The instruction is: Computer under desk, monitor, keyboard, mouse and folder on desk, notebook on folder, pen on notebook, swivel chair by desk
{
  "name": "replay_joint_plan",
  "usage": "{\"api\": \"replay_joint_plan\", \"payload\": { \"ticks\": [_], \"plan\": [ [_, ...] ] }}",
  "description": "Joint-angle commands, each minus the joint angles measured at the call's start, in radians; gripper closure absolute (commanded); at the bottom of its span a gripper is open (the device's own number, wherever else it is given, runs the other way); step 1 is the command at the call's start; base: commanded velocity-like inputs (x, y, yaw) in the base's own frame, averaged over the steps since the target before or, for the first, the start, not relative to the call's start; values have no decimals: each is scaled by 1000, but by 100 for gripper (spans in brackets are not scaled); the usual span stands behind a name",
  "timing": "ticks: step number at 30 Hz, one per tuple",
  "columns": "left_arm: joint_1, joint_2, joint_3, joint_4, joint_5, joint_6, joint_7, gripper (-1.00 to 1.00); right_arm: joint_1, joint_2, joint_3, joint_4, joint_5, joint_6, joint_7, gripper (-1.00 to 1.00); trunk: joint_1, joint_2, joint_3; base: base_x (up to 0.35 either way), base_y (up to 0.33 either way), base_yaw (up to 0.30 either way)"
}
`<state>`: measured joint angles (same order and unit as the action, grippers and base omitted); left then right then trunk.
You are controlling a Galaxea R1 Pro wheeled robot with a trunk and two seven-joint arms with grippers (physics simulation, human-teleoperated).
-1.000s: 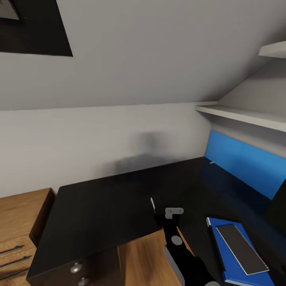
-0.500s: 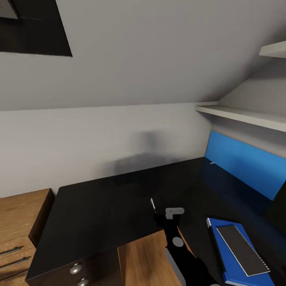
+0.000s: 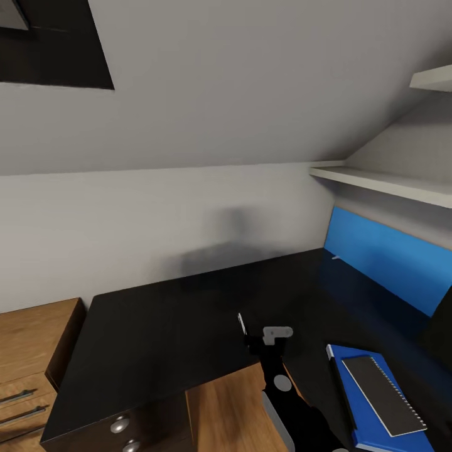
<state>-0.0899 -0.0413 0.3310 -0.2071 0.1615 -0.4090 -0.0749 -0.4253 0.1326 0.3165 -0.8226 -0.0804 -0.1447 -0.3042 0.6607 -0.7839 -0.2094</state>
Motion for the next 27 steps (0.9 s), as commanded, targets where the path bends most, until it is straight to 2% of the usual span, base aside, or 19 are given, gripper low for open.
{"api": "replay_joint_plan", "payload": {
  "ticks": [1,19,27],
  "plan": [
    [-1,0,2,1,10,-2,-8,-100,-1,-1,4,1,-9,-5,-6,-100,0,-1,-1,0,0,0],
    [-1,1,2,2,10,-2,-9,-100,-1,1,6,-57,-19,-3,-5,-100,0,-1,-2,0,0,3],
    [-1,1,2,2,10,-2,-9,-100,-1,2,6,-63,-20,-3,-6,-100,0,-1,-4,0,0,122]
  ]
}}
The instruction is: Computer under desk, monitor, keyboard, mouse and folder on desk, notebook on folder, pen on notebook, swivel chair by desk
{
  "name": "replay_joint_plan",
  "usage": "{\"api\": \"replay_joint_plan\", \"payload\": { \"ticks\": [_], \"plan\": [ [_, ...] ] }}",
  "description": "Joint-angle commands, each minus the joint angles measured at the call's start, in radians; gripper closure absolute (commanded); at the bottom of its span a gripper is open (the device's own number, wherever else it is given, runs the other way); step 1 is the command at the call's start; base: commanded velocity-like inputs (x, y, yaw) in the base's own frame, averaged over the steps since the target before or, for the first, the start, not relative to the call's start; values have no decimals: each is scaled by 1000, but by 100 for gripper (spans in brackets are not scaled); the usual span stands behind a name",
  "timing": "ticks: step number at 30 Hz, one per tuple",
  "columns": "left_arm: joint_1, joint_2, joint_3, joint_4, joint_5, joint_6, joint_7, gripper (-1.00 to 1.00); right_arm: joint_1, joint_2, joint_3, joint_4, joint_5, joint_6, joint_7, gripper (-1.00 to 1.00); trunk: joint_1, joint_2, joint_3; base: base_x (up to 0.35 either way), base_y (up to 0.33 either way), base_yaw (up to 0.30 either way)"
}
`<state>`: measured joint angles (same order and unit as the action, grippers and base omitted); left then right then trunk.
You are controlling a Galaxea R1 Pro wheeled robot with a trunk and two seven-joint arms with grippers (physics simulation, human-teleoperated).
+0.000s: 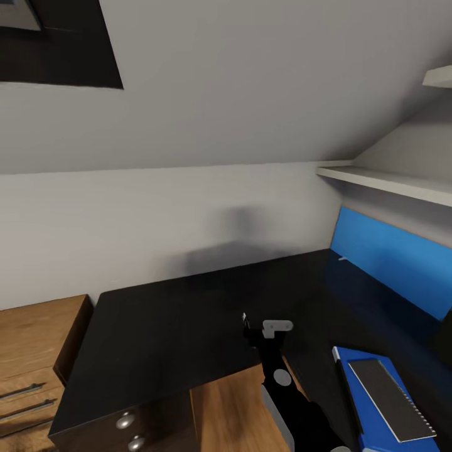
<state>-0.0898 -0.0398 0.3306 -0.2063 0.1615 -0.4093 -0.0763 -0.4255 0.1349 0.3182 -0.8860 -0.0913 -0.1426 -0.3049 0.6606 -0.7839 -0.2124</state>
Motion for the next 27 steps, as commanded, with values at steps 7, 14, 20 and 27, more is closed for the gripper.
{"api": "replay_joint_plan", "payload": {
  "ticks": [7,14,20,27],
  "plan": [
    [-1,-1,3,1,10,-2,-8,-100,-1,-2,3,0,-10,-6,-5,-100,0,-1,-6,0,0,210],
    [-1,0,2,1,10,-2,-8,-100,-1,-3,2,-1,-10,-6,-5,-100,0,-1,-12,0,0,232],
    [-1,0,2,1,10,-2,-8,-100,-1,-3,2,0,-10,-6,-5,-100,0,-1,-16,0,0,214],
    [-1,0,2,1,10,-2,-8,-100,-1,-4,1,2,-7,-6,-6,-100,0,-1,-19,0,0,105]
  ]
}}
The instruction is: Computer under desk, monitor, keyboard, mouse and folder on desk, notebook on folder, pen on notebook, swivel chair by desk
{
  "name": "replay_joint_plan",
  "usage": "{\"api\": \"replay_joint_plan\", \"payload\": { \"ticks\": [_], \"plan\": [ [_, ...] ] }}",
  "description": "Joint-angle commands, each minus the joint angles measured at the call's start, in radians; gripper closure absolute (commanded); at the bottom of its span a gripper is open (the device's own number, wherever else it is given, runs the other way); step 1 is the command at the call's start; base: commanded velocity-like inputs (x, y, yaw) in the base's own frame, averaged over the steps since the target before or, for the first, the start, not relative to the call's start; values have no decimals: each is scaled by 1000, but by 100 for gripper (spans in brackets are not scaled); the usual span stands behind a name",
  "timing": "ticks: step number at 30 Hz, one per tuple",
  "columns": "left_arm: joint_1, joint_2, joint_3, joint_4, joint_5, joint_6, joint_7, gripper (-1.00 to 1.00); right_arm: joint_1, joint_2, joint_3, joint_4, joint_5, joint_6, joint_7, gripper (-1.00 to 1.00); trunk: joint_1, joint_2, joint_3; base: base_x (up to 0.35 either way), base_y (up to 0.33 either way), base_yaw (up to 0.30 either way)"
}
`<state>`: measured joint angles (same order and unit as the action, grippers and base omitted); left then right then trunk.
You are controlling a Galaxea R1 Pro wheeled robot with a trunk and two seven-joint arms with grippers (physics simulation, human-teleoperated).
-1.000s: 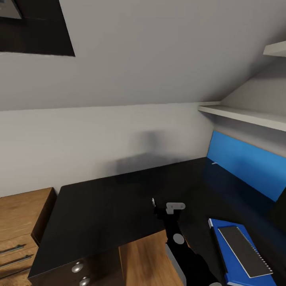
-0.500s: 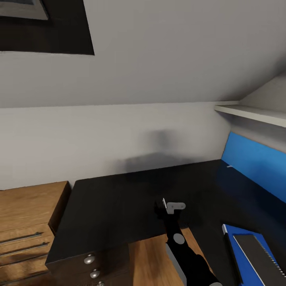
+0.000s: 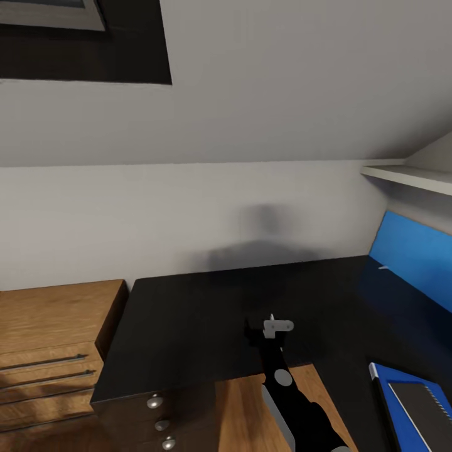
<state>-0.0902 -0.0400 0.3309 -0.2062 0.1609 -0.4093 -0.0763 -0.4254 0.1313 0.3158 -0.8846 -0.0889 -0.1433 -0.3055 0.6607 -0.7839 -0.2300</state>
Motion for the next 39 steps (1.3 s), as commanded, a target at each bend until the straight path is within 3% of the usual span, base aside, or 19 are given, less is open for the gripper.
{"api": "replay_joint_plan", "payload": {
  "ticks": [1,6,12,21,25,31,39],
  "plan": [
    [-1,0,2,1,10,-2,-8,-100,-1,-1,4,1,-9,-5,-5,-100,0,-1,-2,0,0,41],
    [0,2,0,5,7,-2,-8,-100,-1,-2,2,2,-7,-5,-6,-100,0,-1,-2,0,0,22],
    [0,29,-1,45,-27,-17,-7,-100,-1,-2,2,-1,-6,-5,-20,-100,0,-1,-2,0,0,5],
    [0,99,-1,168,-49,-210,-7,-100,-1,-4,-1,-3,-7,4,-29,-100,0,-1,-2,0,0,0],
    [8,112,-1,179,-50,-238,-7,-100,-1,-4,-3,-8,-7,23,-30,-100,0,-1,-2,0,0,0],
    [33,121,-1,185,-50,-257,-6,-100,-1,-8,-19,-46,-7,141,-30,-100,0,-1,-2,0,0,0],
    [40,123,-1,186,-50,-275,-7,-100,-2,-13,-61,-192,-3,405,-30,-100,0,-1,-2,0,0,0]
  ]
}}
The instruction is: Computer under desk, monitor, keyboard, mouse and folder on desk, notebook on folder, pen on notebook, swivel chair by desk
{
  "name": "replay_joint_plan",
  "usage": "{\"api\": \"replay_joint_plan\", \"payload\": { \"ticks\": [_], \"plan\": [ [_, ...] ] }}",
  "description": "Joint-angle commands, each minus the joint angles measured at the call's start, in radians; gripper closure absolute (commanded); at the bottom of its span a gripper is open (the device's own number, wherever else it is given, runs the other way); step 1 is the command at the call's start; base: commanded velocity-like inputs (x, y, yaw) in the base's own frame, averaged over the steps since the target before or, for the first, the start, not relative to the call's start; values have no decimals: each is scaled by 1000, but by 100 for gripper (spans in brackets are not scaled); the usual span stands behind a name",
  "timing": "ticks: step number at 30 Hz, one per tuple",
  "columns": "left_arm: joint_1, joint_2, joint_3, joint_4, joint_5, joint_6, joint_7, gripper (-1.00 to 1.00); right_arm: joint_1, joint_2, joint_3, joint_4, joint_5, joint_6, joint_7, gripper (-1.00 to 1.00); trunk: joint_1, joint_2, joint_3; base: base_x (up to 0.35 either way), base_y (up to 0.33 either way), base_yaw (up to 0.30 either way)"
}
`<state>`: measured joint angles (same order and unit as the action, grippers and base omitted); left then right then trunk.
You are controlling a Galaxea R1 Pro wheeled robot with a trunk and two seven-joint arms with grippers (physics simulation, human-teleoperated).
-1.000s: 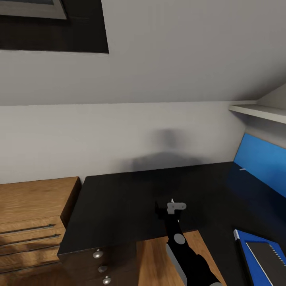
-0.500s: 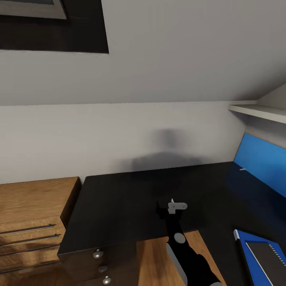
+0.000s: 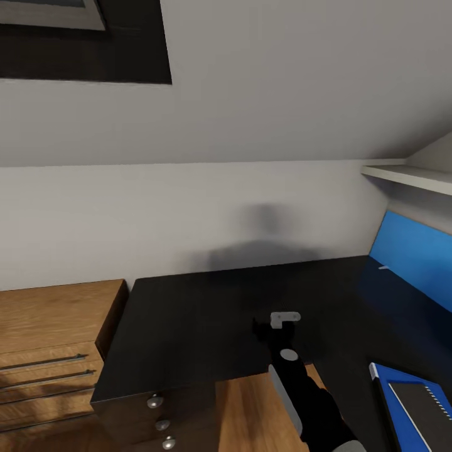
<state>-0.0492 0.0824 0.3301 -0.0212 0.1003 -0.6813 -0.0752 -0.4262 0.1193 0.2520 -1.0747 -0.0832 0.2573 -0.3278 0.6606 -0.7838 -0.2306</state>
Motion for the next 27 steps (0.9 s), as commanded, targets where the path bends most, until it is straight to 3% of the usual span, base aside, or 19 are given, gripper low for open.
{"api": "replay_joint_plan", "payload": {
  "ticks": [1,5,9,19,27],
  "plan": [
    [-1,0,0,1,10,-6,-8,-100,-1,-1,0,-15,-8,34,-8,-100,0,-1,-1,0,0,0],
    [0,0,0,1,10,-14,-9,-100,-6,-2,-24,-54,-6,165,-8,-100,0,-1,-1,0,0,0],
    [0,-2,0,1,10,-17,-9,-100,-11,-2,-55,-66,-5,242,-8,-100,0,-1,-1,0,0,0],
    [0,-3,0,1,10,-18,-8,-100,-13,-19,-83,-73,-5,361,-8,-100,0,-1,-1,0,0,0],
    [0,-5,0,0,10,-18,-8,-100,-14,-25,-83,-69,-4,390,-3,-100,0,-1,-1,12,0,0]
  ]
}}
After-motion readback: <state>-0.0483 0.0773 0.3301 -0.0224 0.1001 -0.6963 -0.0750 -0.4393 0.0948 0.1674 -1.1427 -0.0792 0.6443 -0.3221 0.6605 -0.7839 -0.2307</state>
